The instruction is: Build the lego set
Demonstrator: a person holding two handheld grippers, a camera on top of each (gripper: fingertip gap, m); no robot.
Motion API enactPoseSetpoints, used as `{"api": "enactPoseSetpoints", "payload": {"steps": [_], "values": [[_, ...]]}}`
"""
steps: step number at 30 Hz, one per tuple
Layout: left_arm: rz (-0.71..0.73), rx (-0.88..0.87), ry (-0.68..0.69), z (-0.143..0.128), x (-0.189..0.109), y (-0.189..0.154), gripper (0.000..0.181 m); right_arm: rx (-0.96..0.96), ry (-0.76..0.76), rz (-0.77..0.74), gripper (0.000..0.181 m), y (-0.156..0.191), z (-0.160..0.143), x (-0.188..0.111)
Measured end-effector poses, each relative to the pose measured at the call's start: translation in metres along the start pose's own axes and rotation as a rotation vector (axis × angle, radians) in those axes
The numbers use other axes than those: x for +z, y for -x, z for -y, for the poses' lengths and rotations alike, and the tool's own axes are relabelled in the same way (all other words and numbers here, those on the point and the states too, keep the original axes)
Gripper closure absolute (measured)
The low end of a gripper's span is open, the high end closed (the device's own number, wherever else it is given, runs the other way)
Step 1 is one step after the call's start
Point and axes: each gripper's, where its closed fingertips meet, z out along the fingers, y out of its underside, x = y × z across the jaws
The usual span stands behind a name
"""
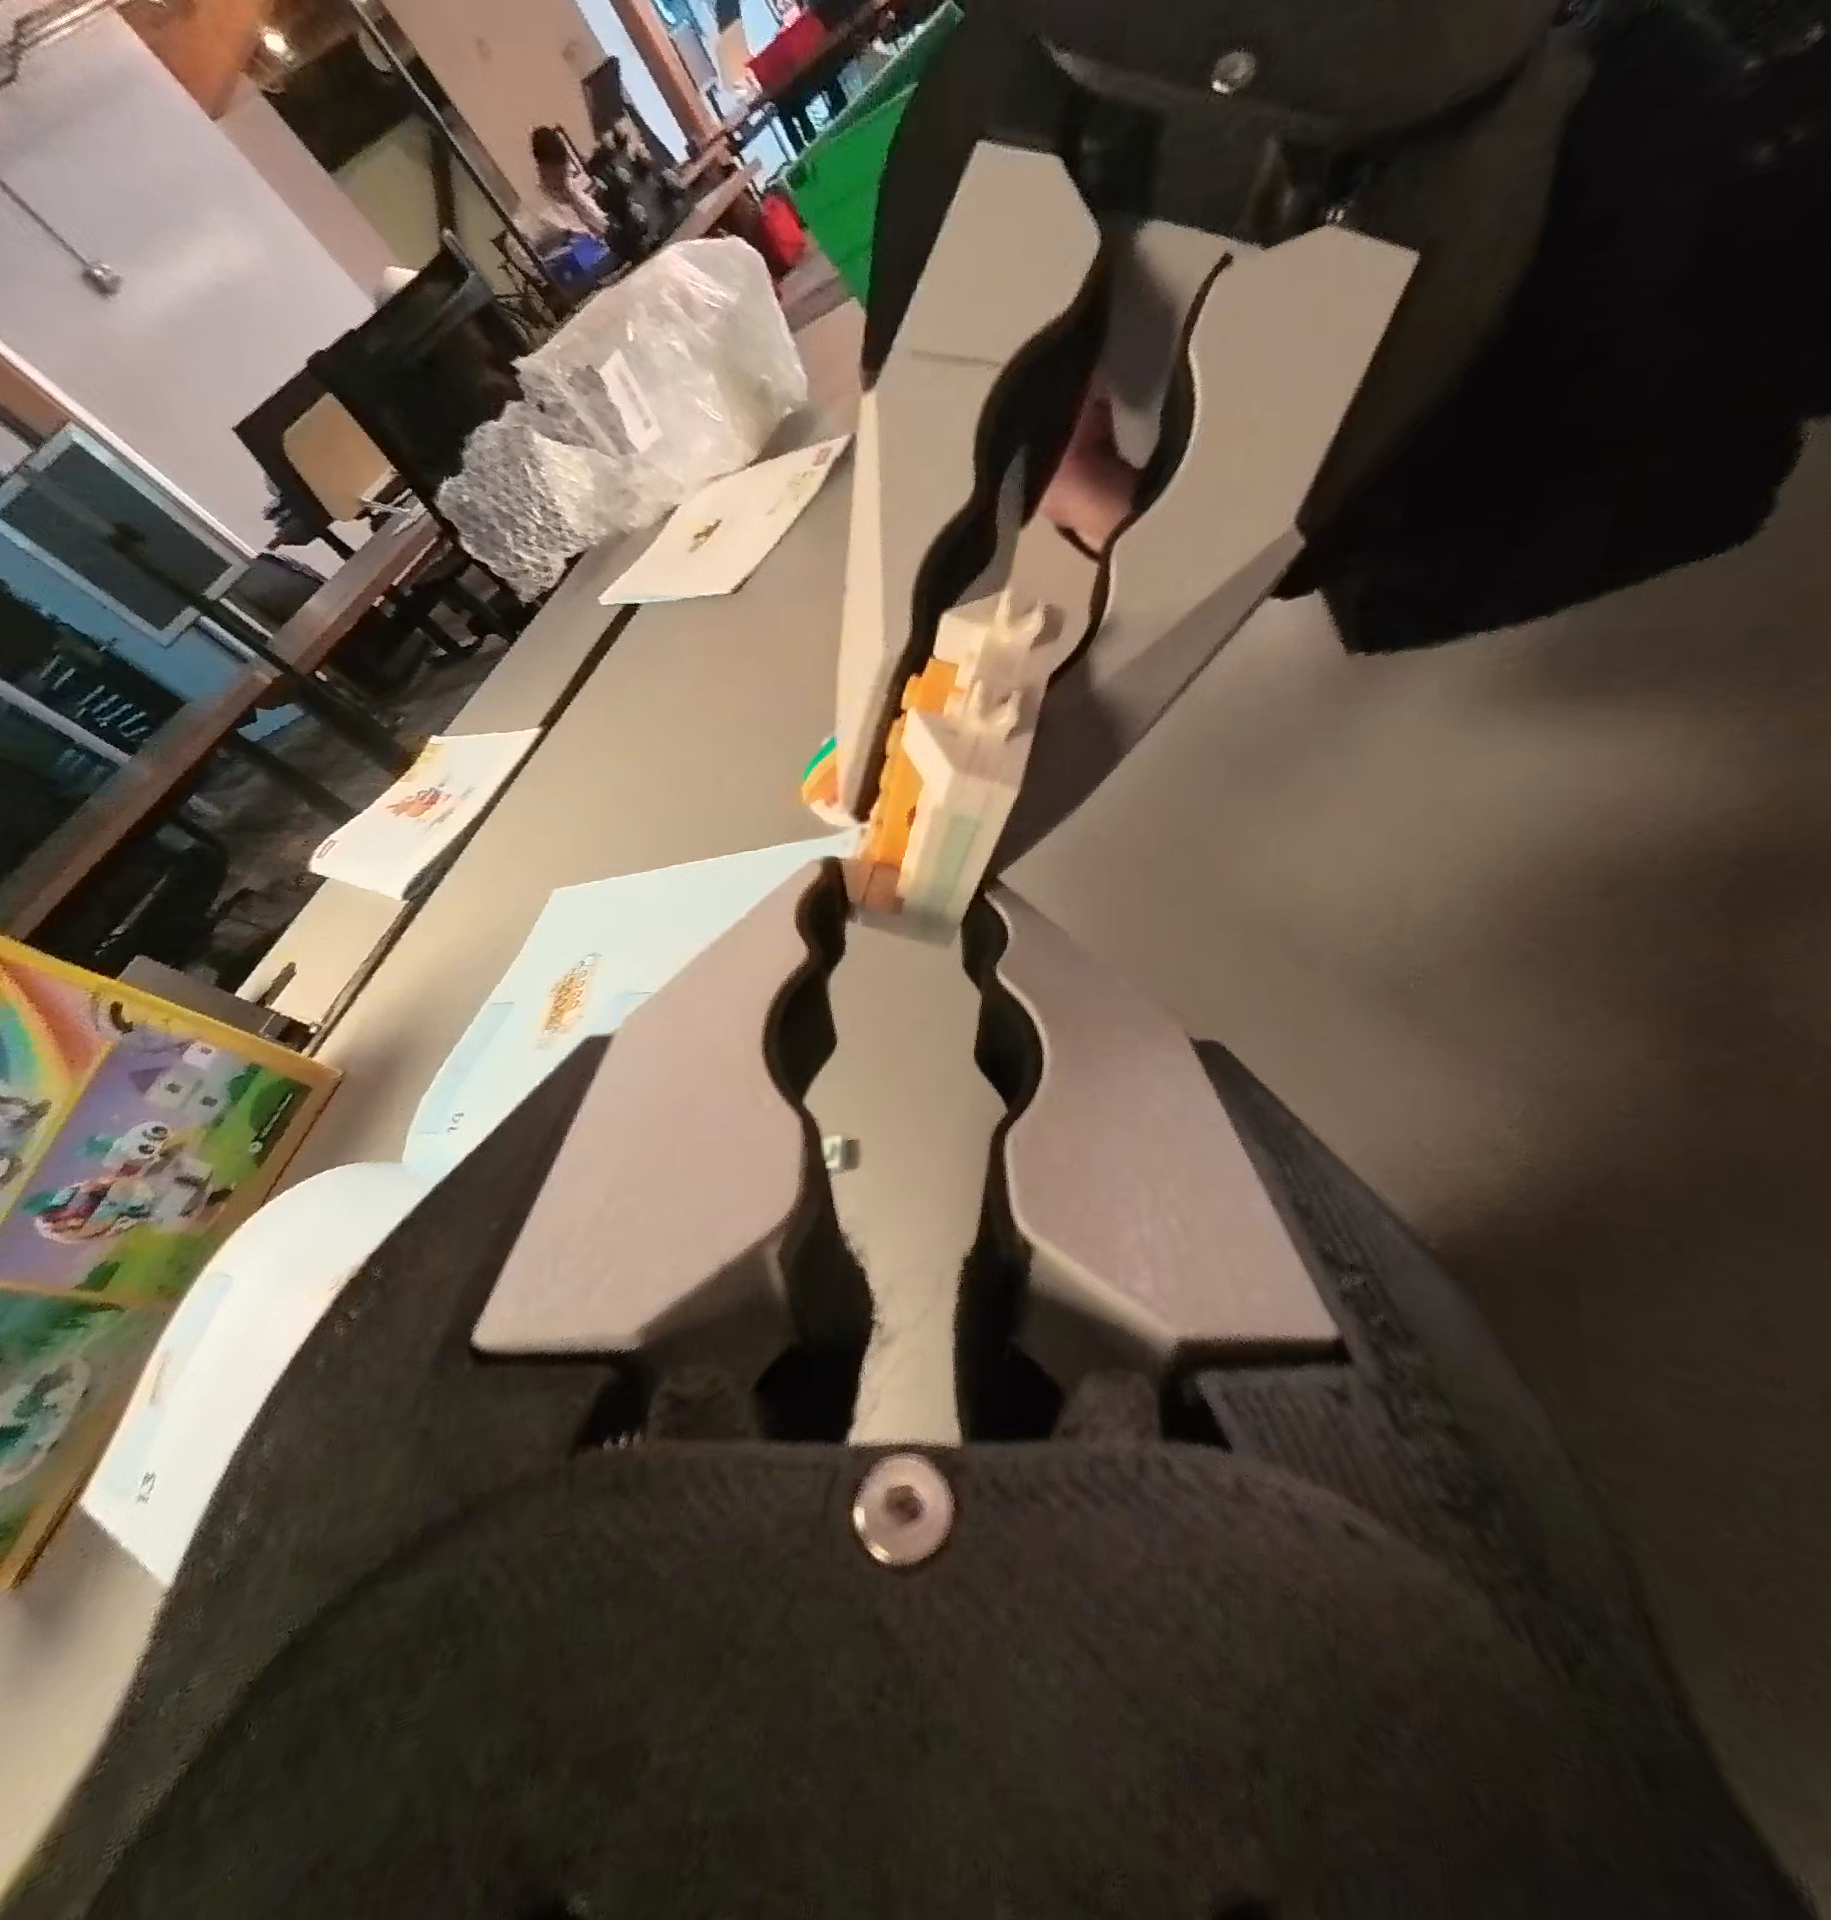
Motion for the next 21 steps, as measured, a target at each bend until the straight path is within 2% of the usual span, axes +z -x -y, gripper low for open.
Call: {"api": "enactPoseSetpoints", "payload": {"steps": [1,11,14,21], "values": [[0.011,-0.004,-0.001,0.000,0.000,0.002,0.159,0.008,-0.005,-0.008,0.163,-0.001,0.001,0.000],[0.058,0.018,-0.002,0.000,-0.003,0.008,0.159,0.077,-0.024,-0.033,0.163,-0.007,0.003,0.003],[0.015,-0.004,-0.006,-0.002,-0.002,0.004,0.159,0.056,-0.018,-0.023,0.163,-0.004,0.001,0.003],[-0.013,0.023,-0.110,0.010,-0.012,0.001,0.156,0.061,-0.070,-0.008,0.164,-0.005,0.007,-0.005]]}}
